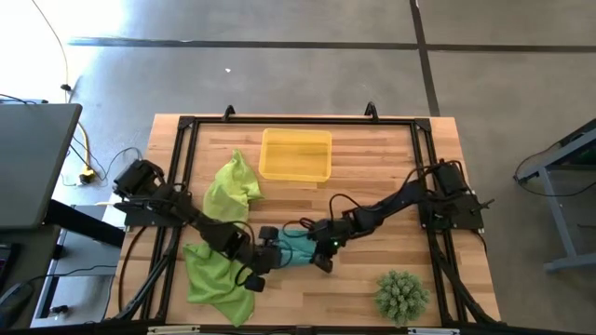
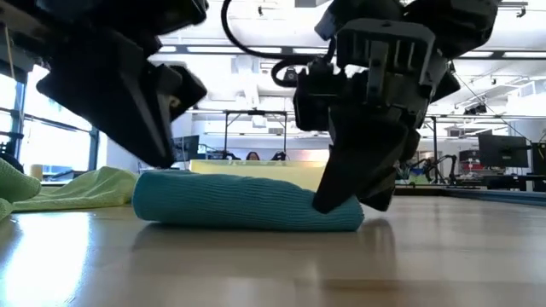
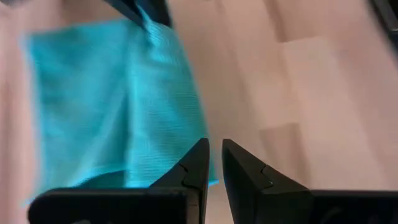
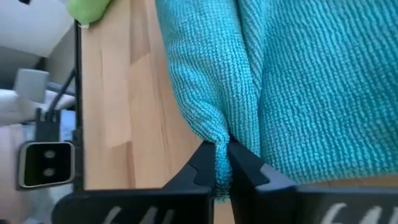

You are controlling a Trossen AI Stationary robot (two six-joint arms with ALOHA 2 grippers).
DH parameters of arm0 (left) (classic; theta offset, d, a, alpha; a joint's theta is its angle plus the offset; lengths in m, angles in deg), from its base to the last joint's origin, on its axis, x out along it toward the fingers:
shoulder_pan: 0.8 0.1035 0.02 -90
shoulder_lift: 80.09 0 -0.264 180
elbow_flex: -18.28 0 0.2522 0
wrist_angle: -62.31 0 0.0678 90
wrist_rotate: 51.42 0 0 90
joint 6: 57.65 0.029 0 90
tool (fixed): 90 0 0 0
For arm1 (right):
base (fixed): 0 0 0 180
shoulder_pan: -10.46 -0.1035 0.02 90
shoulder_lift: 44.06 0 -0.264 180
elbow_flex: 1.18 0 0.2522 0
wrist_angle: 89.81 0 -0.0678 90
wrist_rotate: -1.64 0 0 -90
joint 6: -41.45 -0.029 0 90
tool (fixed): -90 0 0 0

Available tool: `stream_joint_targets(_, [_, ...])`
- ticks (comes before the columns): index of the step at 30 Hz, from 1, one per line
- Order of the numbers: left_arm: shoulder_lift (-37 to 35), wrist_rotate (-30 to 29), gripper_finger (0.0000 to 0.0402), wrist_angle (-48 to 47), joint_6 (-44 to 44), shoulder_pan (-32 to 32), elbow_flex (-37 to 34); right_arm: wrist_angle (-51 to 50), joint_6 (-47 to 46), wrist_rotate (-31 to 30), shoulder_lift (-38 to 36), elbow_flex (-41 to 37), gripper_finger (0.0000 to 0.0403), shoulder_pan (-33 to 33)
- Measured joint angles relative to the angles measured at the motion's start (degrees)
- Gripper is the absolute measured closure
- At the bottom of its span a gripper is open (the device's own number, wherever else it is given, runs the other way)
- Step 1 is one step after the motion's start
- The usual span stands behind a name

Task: Roll microfiber towels into tight, uniform cylinder then place into a basket
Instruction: Roll the blue microfiber towel

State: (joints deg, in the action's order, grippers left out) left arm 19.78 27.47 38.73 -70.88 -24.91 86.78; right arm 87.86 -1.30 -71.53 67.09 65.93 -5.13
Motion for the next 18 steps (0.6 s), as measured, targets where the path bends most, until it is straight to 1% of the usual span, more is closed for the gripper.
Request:
stream_joint_targets(2, [0.0, -3.9, 0.0366, 0.0, 2.6, -1.4, 0.0, 0.0, -1.0, 1.3, 0.0, 0.0, 0.0399, 0.8])
stream_joint_targets(5, [0.2, -6.6, 0.0359, 0.2, 3.7, -3.0, 0.0, 0.0, -1.0, 1.5, 0.0, 0.0, 0.0399, 1.5])
stream_joint_targets(10, [0.9, -8.4, 0.0317, 0.4, 1.4, -4.4, 0.1, -0.1, -1.0, 1.5, 0.0, 0.1, 0.0399, 2.3])
stream_joint_targets(14, [1.0, -13.4, 0.028, 0.4, 1.2, -5.1, 0.1, -0.1, -1.4, 1.3, -0.1, 0.1, 0.0399, 2.4])
stream_joint_targets(18, [1.0, -16.5, 0.0252, -0.4, 0.4, -5.0, 0.1, -0.1, -1.4, 1.0, -0.1, 0.1, 0.0399, 2.4])
